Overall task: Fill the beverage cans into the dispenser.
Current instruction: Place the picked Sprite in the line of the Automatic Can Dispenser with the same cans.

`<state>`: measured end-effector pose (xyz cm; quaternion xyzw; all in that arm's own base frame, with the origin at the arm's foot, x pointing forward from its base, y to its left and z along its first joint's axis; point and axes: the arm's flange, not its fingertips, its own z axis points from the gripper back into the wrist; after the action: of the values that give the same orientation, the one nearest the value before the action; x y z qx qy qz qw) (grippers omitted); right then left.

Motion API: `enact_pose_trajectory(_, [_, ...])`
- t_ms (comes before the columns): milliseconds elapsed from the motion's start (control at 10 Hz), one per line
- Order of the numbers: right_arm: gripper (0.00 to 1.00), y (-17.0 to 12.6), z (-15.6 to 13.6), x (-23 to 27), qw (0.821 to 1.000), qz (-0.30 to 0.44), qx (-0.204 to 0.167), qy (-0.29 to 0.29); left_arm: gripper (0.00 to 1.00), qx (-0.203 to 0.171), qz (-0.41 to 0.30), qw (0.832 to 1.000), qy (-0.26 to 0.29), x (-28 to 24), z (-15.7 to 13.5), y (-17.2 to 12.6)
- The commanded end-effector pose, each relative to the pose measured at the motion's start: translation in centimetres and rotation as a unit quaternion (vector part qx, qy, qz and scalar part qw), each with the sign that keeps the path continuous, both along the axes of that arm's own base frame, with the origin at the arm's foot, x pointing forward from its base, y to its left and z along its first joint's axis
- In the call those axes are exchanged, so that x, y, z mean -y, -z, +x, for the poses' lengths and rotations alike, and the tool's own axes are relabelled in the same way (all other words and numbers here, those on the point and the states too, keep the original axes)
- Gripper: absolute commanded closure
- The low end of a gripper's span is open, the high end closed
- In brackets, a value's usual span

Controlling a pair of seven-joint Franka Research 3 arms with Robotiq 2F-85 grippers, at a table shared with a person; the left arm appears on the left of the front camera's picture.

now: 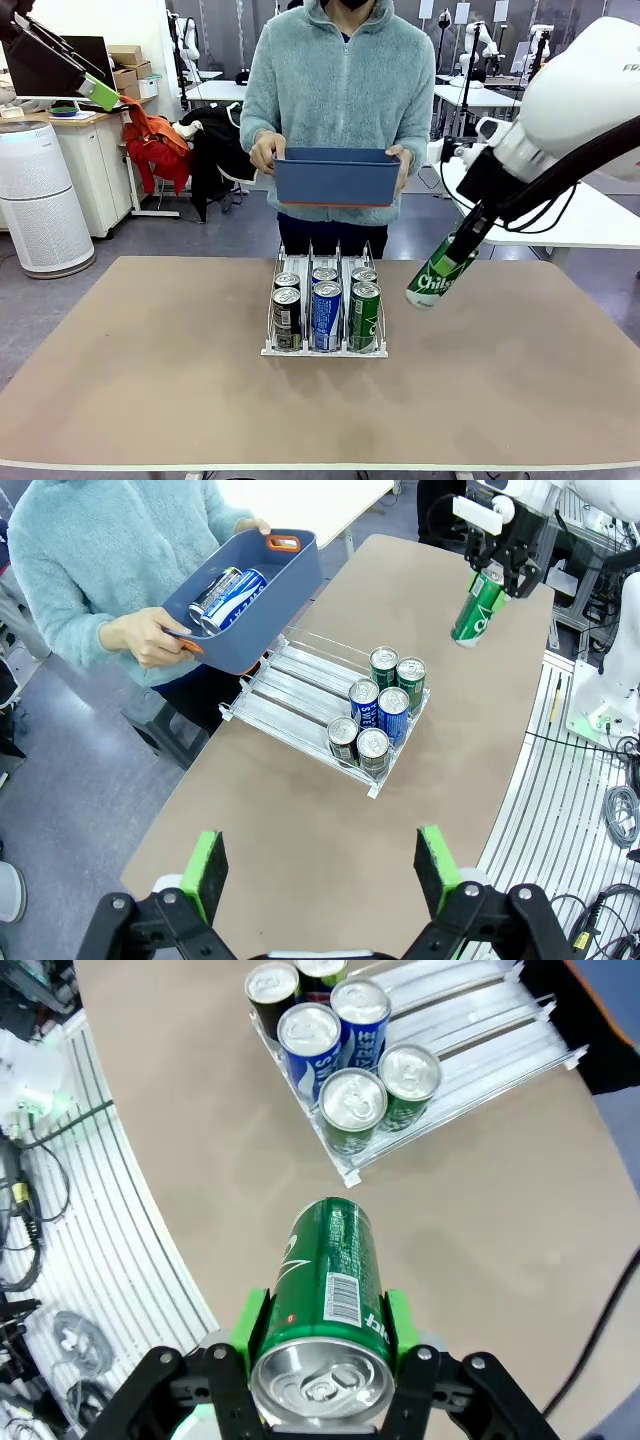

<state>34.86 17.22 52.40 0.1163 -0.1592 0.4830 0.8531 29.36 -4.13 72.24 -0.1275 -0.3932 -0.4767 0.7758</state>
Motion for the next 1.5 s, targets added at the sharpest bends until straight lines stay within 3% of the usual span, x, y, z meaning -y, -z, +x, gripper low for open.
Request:
enact_pose_trajectory(0, [1.0,1.7,-0.5,-2.8,0.999,0.012,-0.003,0.042,0.0,-0.001,0.0,1.0,0.001,0.0,0.0,0.0])
enact_pose_trajectory(500, [1.0,4.8,-0.7,-6.8,0.999,-0.01,-0.019,0.044,0.0,-0.001,0.0,1.0,0.001,0.0,0.0,0.0])
enact_pose_trajectory(900, [1.0,4.1,-1.0,-5.5,0.999,-0.013,-0.026,0.026,0.0,-0.001,0.0,1.0,0.001,0.0,0.0,0.0])
enact_pose_trajectory(1000, [0.42,4.7,-0.8,-5.8,0.999,-0.014,-0.03,0.029,0.0,-0.001,0.0,1.0,0.001,0.0,0.0,0.0])
enact_pose_trajectory(1100, [0.42,5.9,-0.2,-6.6,0.998,-0.017,-0.032,0.059,0.0,-0.001,0.0,1.0,0.001,0.0,0.0,0.0])
enact_pose_trajectory(1400, [0.42,6.5,0.9,-7.4,0.996,-0.008,-0.05,0.068,0.0,-0.001,0.0,1.0,0.001,0.0,0.0,0.0])
